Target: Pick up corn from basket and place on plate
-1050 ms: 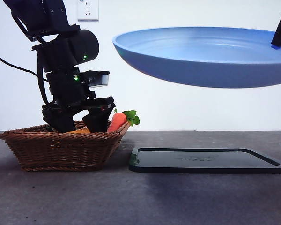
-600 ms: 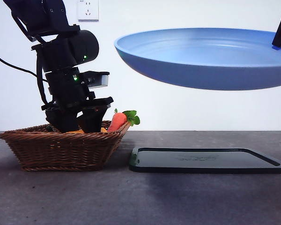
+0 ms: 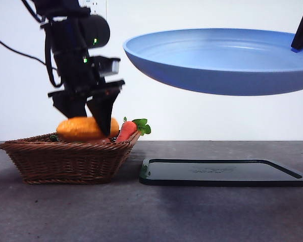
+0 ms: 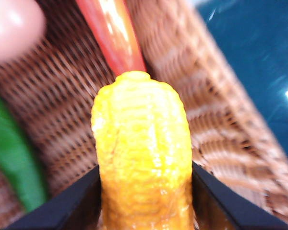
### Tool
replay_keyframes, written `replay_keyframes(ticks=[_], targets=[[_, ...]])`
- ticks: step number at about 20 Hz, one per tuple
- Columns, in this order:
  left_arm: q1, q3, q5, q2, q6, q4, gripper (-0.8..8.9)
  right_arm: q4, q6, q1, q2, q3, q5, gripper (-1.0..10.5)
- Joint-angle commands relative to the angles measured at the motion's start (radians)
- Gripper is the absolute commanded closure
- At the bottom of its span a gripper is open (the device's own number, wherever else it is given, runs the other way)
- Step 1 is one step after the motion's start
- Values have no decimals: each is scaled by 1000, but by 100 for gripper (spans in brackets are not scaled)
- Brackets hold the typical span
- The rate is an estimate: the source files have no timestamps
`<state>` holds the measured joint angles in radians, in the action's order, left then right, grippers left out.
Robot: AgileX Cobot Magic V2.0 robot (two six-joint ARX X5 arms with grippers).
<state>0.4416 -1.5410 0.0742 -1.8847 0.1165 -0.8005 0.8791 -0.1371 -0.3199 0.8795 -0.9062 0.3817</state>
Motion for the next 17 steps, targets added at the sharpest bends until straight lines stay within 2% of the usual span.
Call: replay_keyframes(ticks=[1, 4, 17], targets=[[5, -69, 28, -2, -7, -45, 572, -22, -24, -3, 22, -19, -11, 945], [5, -109, 82, 24, -27, -79, 572, -30, -30, -3, 55, -19, -46, 944], [15, -127, 372, 228, -69, -132, 572, -198, -67, -2, 320, -19, -36, 944]])
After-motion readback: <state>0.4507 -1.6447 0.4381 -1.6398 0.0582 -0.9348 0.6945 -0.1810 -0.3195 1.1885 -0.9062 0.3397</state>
